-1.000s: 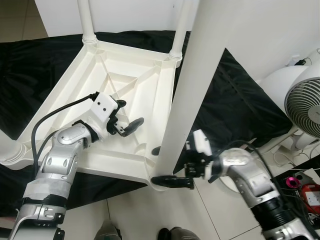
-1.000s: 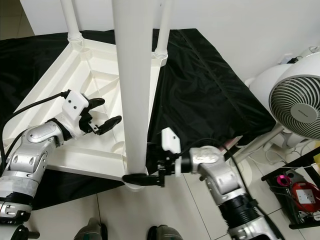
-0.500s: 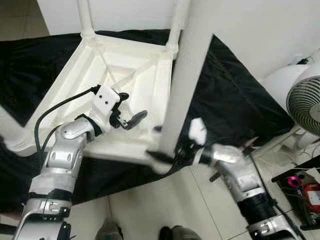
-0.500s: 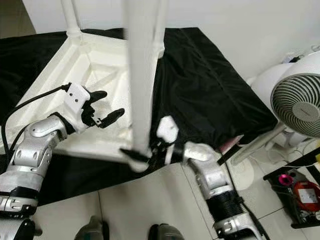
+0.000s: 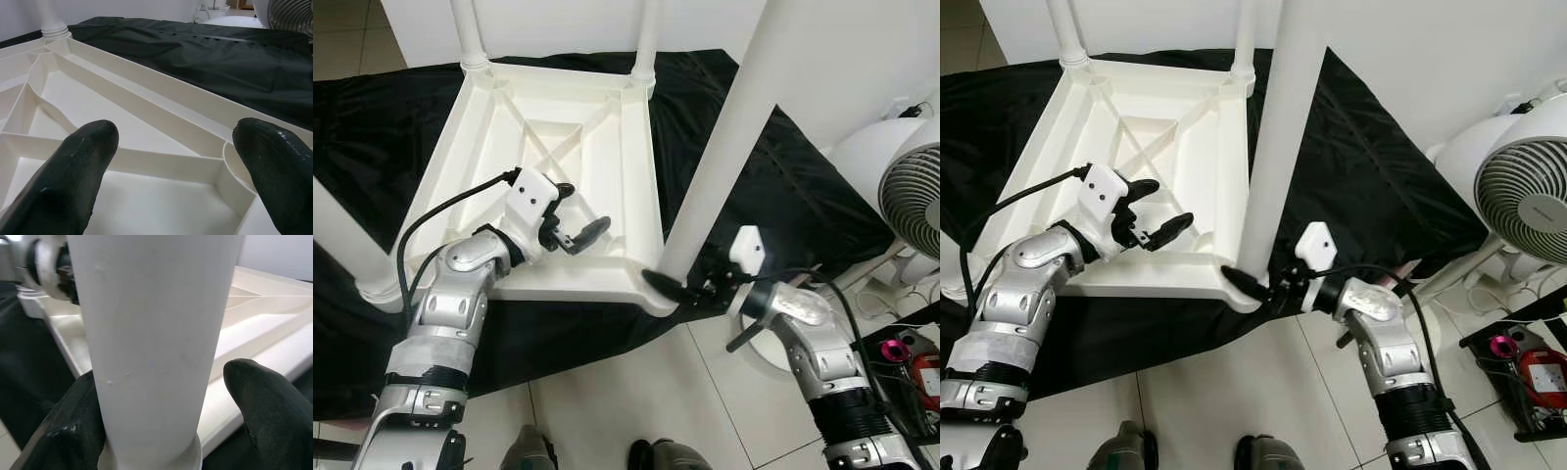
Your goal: Building children table
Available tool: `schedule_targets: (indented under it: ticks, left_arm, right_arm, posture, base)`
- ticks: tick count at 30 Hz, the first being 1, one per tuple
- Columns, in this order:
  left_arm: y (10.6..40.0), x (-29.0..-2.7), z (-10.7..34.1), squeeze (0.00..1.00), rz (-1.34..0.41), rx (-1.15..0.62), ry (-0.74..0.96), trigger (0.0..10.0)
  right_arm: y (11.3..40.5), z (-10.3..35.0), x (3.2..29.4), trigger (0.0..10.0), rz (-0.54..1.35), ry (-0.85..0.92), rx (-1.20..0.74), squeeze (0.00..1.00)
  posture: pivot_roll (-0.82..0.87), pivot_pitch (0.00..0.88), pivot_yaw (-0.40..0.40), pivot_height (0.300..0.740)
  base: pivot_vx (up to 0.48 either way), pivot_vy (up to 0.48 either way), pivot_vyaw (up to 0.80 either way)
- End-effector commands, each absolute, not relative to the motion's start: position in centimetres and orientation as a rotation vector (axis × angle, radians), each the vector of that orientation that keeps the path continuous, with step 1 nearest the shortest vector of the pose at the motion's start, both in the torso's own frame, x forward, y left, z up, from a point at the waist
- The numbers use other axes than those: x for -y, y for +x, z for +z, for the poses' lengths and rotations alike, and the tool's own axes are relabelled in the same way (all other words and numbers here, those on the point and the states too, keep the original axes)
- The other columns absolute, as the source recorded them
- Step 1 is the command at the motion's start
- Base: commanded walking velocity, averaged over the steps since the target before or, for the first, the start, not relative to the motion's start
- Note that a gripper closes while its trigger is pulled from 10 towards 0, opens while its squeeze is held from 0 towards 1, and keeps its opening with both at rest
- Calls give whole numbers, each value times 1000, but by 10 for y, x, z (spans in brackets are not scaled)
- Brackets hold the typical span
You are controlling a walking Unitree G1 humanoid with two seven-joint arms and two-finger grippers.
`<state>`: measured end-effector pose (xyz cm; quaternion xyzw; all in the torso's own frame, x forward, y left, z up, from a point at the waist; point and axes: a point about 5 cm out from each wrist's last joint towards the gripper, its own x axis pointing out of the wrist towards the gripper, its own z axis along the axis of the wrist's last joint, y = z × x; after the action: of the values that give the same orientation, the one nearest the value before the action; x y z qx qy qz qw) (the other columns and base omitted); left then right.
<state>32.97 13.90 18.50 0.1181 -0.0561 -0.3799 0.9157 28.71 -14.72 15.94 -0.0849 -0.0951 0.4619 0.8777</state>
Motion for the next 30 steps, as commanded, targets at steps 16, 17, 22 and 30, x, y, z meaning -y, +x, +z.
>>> schedule_targets:
  ticks: [16, 17, 22, 30]
  left_arm:
    - [324, -140, 182, 0, -648, 108, 180, 10000]
    - [324, -140, 182, 0, -648, 108, 180, 10000]
    - [310, -132, 178, 0, -684, 108, 148, 10000]
    - [282, -127, 172, 0, -814, 86, 160, 10000]
  right_arm:
    - [293, 157, 190, 10000, 632, -174, 201, 0]
    - [293, 157, 190, 10000, 632, -174, 201, 0]
    - [291, 155, 174, 10000, 660, -134, 198, 0]
    - [304, 161, 171, 10000, 626, -193, 144, 0]
  posture:
    - [-88, 131, 19, 740]
    - [-88, 131, 19, 740]
    - [-85, 120, 14, 740]
    - [-67, 108, -7, 740]
  base:
    - [0, 0, 0]
    - [0, 0, 0]
    - [0, 0, 0]
    - [0, 0, 0]
